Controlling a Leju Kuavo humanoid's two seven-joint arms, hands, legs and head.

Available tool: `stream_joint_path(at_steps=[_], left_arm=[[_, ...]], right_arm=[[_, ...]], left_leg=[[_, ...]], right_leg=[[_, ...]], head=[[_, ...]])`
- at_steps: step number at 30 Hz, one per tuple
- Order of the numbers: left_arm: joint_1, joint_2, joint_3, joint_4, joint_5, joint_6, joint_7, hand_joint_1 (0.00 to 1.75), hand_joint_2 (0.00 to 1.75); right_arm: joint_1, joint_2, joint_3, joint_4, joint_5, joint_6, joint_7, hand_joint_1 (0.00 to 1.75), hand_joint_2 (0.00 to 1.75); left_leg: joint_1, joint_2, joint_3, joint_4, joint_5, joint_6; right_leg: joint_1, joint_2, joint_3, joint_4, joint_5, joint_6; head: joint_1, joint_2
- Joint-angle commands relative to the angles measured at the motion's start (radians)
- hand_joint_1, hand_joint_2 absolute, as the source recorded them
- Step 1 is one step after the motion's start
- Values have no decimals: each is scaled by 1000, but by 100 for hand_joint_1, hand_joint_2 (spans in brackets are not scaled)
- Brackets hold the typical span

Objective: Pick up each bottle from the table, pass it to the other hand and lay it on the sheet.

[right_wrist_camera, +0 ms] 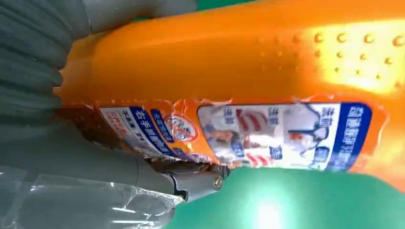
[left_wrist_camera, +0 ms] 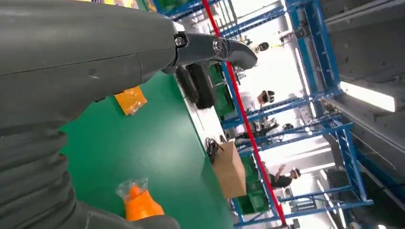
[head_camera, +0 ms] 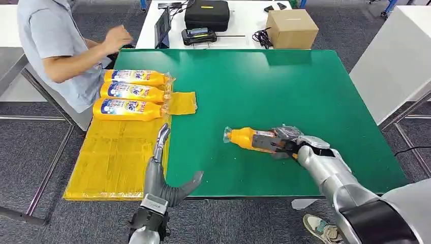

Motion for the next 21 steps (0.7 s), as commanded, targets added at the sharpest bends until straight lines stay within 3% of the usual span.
stream_joint_path(at_steps=[1, 5, 12, 17, 21], left_arm=[[-61, -22, 12, 147, 224, -47, -3, 0, 175], [-57, -42, 42, 178, 357, -68, 23, 0, 175], [-66, -67, 80, 288, 631, -98, 68, 0, 175], [-98, -52, 31, 356, 673, -134, 67, 0, 175], [-137, -30, -13, 386, 702, -257, 103, 0, 175]], right_arm=[[127, -108, -72, -110, -332, 159, -143, 169, 175], [164, -93, -44, -215, -429, 98, -117, 175, 175], [262, 55, -38, -506, -574, -11, -106, 175, 175], [255, 86, 15, -514, -600, 4, -92, 175, 175], [205, 115, 85, -448, -605, 38, -107, 175, 175]], left_leg=[[2, -7, 3, -2, 1, -2], [2, -1, 4, -2, 0, -2], [2, 6, 3, -2, -2, -2], [2, 4, 0, -1, -1, -3], [2, 5, -2, -1, -1, -3]], right_leg=[[2, -7, 7, -4, -1, -2], [2, -2, 6, -3, 0, -2], [2, 5, 3, -1, 1, -3], [3, 2, -1, 1, -1, -2], [2, 4, -2, 1, -1, -2]], head=[[0, 0], [0, 0], [0, 0], [-1, 0], [0, 0]])
